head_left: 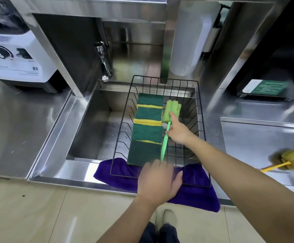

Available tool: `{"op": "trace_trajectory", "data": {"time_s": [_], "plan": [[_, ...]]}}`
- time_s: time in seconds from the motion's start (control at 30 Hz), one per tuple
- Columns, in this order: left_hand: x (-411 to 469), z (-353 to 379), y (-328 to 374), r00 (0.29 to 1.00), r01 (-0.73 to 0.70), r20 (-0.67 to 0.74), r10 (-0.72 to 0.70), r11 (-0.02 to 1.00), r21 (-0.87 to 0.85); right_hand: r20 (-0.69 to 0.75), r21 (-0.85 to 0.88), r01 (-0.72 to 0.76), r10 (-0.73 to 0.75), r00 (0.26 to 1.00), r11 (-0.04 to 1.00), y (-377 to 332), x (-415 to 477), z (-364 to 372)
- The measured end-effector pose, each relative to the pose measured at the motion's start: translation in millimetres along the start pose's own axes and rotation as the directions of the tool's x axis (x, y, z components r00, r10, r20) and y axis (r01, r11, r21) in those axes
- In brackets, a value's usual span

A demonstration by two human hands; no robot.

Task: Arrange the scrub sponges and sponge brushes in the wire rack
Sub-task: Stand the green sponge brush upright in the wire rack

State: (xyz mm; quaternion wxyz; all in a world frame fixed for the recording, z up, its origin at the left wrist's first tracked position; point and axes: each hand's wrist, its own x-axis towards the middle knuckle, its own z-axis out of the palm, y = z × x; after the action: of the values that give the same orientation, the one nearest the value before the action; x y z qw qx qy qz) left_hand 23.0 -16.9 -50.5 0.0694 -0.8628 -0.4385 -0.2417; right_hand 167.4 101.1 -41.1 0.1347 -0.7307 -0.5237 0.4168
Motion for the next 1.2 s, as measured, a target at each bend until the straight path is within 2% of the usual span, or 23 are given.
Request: {"op": "trace_trajectory", "data": {"time_s": [0.1,0.2,0.4,0.47,0.63,0.73,0.83,0.97,1.13,1.2], "plan": [[0,0,0,1.0,-0.003,0.01,0.003,1.0,0.003,-0.047,0.0,0.015,-0.015,0.999,1.0,1,-2,-5],[0,-1,0,1.0,-0.014,0.009,0.014,1.0,0.001,-0.218,-0.028,0.046,-0.051,0.975,0.999,-1,-9,-16],[2,-1,4,0.995,-0.089,0.042,0.089,0.996,0.005,-0.51,-0.001,0.149,-0.129,0.851,0.989,9,-33,-48],[6,-2,12,0.993,-0.092,0.072,0.092,0.996,-0.003,-0.57,-0.027,0.089,-0.088,0.817,0.996,23,-43,-61],[11,2,47,0.973,-0.161,0.157,0.167,0.986,-0.048,-0.734,-0.039,-0.251,0.143,0.664,0.967,82,-74,-89],[12,5,53,0.964,-0.176,0.195,0.181,0.983,-0.041,-0.759,0.013,-0.417,0.28,0.588,0.909,117,-96,-102],[12,7,52,0.96,-0.197,0.197,0.2,0.98,-0.036,-0.733,0.105,-0.52,0.419,0.536,0.848,146,-115,-110],[11,7,53,0.962,-0.192,0.19,0.196,0.981,-0.038,-0.631,0.124,-0.63,0.551,0.546,0.766,170,-126,-107],[12,5,54,0.963,-0.19,0.183,0.197,0.98,-0.055,-0.599,0.136,-0.649,0.584,0.548,0.749,179,-127,-99],[11,4,54,0.965,-0.183,0.18,0.19,0.982,-0.054,-0.585,0.199,-0.619,0.598,0.547,0.76,178,-126,-101]]}}
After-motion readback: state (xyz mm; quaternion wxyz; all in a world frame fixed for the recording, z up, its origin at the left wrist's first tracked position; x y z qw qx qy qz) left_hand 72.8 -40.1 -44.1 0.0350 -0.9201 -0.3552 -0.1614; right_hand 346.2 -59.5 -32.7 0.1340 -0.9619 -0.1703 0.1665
